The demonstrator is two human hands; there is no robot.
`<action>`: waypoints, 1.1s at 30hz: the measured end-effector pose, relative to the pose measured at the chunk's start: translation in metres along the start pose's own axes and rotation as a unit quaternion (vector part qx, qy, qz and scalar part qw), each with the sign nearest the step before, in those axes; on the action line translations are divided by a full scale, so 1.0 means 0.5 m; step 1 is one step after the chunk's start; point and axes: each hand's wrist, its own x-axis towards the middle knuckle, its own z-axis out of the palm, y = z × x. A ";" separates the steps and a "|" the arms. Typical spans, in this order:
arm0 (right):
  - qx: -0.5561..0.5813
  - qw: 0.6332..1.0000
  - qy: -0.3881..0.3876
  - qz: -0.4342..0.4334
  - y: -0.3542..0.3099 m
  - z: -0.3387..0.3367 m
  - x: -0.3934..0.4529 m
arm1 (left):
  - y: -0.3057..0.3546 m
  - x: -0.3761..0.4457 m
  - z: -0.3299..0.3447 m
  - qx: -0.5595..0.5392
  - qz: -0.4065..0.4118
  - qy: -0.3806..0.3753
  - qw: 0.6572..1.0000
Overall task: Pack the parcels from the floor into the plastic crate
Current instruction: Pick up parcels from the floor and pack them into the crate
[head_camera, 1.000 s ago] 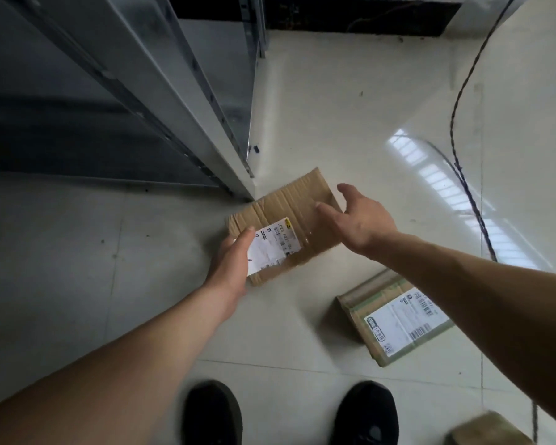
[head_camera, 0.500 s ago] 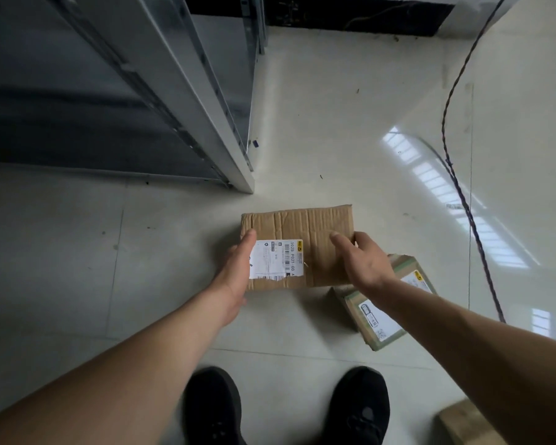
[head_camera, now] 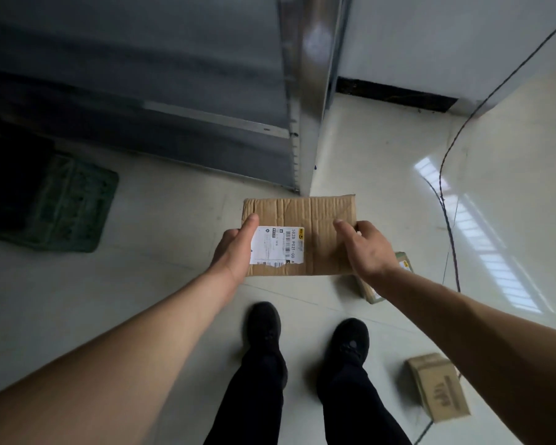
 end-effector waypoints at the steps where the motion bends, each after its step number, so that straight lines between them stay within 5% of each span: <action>1: -0.008 1.000 -0.004 -0.010 -0.031 -0.010 -0.036 | 0.009 -0.034 -0.027 -0.005 0.004 0.010 1.000; 16: -0.092 0.966 -0.090 -0.226 -0.487 -0.052 -0.457 | 0.153 -0.568 -0.406 -0.130 0.098 0.129 0.978; 33: -0.166 0.923 -0.046 -0.345 -0.830 0.094 -0.639 | 0.199 -0.686 -0.775 -0.208 0.171 0.161 0.950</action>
